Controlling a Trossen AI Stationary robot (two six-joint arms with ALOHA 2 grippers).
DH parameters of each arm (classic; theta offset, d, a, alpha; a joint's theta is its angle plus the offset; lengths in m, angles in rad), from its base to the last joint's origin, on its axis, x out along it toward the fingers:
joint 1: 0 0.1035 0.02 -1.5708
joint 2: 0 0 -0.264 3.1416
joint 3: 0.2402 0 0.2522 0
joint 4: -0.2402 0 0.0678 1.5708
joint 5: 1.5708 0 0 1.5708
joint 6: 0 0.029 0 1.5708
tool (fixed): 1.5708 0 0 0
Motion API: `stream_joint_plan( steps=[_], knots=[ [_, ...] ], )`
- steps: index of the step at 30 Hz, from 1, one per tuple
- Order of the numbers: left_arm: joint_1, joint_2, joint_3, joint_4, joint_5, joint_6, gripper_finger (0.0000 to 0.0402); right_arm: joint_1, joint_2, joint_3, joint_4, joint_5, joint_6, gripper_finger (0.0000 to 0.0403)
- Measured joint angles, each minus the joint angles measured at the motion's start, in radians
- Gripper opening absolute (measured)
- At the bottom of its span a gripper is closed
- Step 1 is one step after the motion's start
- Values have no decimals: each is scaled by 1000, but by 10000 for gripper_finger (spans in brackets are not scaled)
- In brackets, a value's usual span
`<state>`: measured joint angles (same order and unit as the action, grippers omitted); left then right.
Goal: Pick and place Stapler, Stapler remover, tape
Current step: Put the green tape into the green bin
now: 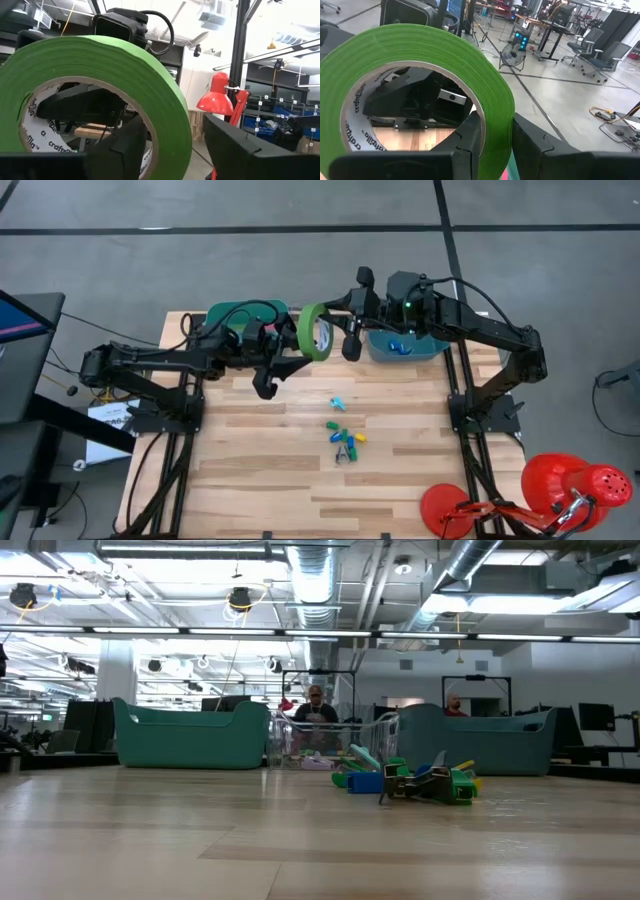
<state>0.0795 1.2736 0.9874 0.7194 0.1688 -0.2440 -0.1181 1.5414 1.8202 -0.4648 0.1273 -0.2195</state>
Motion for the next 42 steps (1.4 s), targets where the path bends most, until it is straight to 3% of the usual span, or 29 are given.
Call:
stream_joint_plan(
  steps=[15, 28, 36, 42],
  knots=[
    [0, 0, -2, -5, 0, 0, 103, 0, 0, 0, -14, -2, 0, 78],
    [0, 0, -2, -4, 0, 0, 97, 0, 0, 0, -15, -2, 0, 80],
    [0, 0, -2, -3, 1, 4, 94, 0, -1, 0, -13, -1, 1, 107],
    [0, -2, -2, 0, 0, 8, 94, -1, -1, 0, -10, 1, 7, 158]
  ],
)
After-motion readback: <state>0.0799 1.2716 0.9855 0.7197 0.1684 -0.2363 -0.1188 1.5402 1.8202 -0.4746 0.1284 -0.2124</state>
